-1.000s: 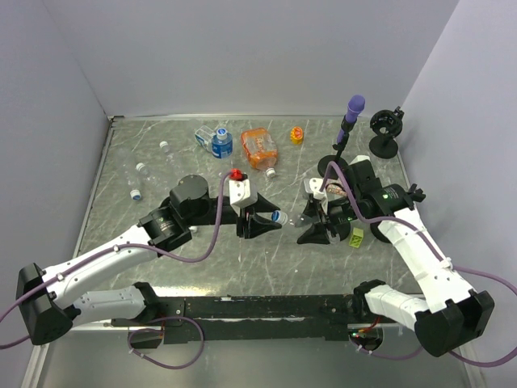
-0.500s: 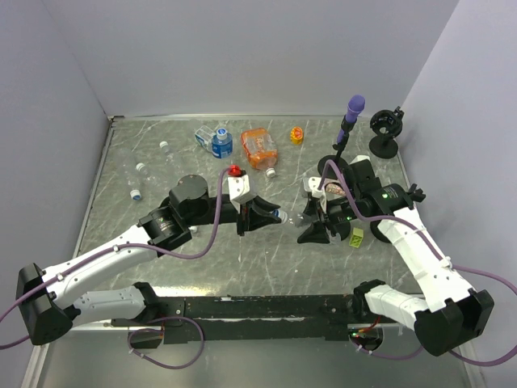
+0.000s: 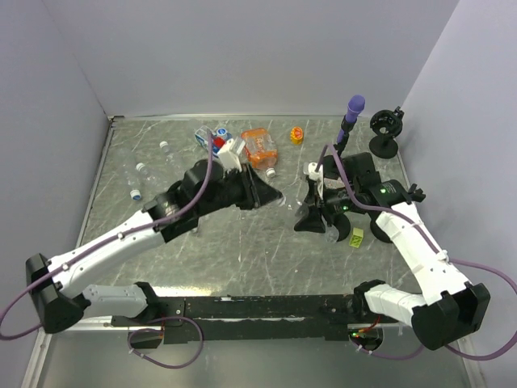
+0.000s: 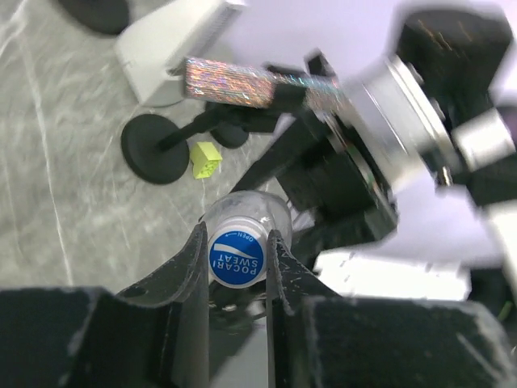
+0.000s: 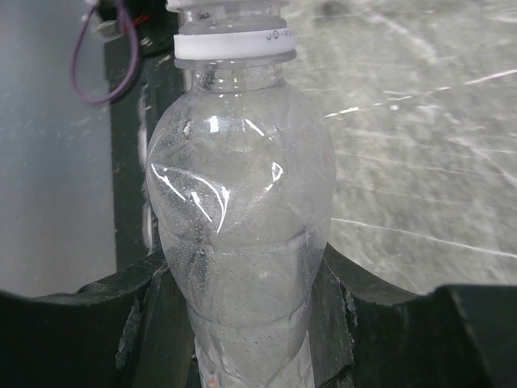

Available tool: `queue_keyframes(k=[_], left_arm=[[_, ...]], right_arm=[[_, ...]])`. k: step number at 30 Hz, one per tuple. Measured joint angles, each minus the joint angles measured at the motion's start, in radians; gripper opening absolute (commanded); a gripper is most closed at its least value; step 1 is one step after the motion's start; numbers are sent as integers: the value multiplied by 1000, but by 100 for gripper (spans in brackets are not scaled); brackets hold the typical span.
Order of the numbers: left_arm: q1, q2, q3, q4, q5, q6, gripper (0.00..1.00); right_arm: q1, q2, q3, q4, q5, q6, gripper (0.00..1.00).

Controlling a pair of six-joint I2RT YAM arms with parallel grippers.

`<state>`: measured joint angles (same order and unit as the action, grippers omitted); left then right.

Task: Unscrew the bottle caps
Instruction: Unscrew the bottle cap from the plastic bottle.

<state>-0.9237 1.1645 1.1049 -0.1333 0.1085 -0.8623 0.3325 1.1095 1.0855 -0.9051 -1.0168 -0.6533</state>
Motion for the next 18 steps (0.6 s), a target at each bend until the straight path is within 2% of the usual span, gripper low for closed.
queue_keyframes(k=[5,12,13,14,18], left_arm=[[6,119,212,-206,-102,-183,1],[57,211,349,-265,-210,-245,2],[68,212,349,-257,-211,-250,8],[74,212,349,-252,-211,-253,19],[86,204,327,-223,-196,-242,69]], right_arm=[[-26,12,32,57,39,63,0],[-31,144,207,45,108,122,0],[-30,160,224,45,111,126,0],[-29,171,234,46,110,132,0],[-29,178,239,46,104,144,0]])
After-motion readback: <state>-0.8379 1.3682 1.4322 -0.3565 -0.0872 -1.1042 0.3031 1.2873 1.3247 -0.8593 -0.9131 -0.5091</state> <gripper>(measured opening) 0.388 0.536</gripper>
